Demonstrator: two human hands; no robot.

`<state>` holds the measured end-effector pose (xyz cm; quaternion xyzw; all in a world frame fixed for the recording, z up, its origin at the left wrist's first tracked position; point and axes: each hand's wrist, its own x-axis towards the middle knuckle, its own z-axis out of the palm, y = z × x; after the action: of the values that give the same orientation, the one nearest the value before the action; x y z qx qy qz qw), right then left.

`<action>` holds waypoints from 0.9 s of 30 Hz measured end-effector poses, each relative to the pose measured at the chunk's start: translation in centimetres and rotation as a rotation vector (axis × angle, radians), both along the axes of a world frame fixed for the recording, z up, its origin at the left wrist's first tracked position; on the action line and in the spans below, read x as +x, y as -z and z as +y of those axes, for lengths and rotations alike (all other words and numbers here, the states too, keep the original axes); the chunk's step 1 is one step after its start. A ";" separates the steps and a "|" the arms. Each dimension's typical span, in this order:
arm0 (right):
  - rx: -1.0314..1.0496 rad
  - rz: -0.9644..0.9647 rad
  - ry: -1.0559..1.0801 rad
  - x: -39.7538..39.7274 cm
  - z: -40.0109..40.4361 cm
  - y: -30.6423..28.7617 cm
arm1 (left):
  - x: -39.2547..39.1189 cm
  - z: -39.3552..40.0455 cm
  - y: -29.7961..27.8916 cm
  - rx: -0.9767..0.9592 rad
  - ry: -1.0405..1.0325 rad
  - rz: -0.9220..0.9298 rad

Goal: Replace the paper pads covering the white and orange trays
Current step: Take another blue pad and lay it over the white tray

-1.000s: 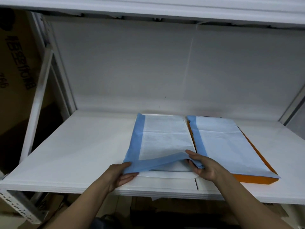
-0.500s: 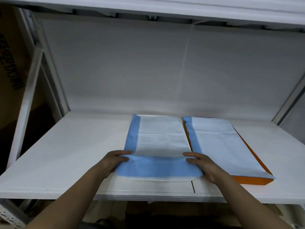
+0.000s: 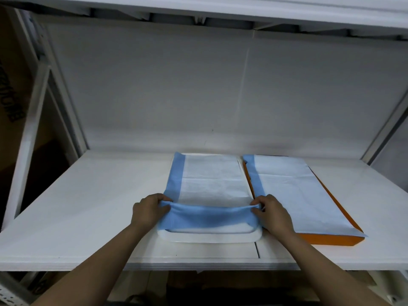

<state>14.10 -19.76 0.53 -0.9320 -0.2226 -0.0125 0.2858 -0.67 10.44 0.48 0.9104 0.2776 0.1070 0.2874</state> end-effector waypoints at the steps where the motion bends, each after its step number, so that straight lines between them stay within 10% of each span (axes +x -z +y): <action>1: -0.043 -0.061 0.006 0.0 0.0 -0.1 | 0.1 -0.1 -0.2 0.119 -0.009 0.023; 11: -0.194 -0.370 0.041 0.1 0.5 0.3 | 0.5 -0.3 -0.6 0.891 0.169 -0.052; 27: -0.755 -0.646 -0.574 0.7 -0.3 1.2 | -0.3 1.5 1.3 1.177 0.718 0.191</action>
<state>14.80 -20.09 -0.66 -0.8207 -0.5316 -0.1381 -0.1575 -1.01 11.90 -0.81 0.9558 -0.1210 0.0574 -0.2618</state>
